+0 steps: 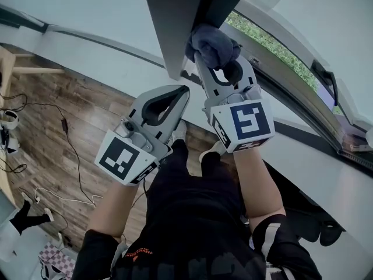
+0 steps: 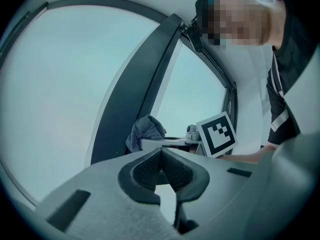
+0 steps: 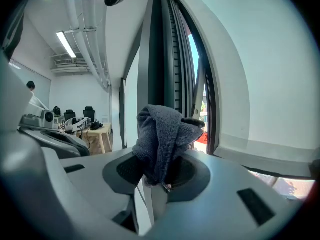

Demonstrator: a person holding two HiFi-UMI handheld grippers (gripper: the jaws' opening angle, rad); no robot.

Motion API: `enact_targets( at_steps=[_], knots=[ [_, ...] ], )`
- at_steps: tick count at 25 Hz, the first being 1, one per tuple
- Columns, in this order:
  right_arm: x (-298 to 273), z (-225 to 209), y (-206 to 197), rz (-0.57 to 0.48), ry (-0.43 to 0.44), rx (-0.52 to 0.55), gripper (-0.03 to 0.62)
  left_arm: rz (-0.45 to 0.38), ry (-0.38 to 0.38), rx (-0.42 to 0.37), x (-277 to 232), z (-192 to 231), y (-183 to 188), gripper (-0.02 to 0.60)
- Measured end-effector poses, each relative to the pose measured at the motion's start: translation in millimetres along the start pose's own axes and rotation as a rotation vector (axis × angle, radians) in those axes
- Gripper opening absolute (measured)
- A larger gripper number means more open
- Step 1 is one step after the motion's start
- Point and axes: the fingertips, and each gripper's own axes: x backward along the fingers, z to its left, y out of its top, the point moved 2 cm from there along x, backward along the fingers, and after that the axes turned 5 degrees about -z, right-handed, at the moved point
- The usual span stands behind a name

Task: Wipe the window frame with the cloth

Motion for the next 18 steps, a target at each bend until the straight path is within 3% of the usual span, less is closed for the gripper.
enact_targets(
  at_steps=[18],
  knots=[
    [-10.7, 1.5, -65.8, 0.09, -0.011, -0.088, 0.112, 0.039, 0.024, 0.037, 6.2, 12.1, -31.9, 0.02]
  ],
)
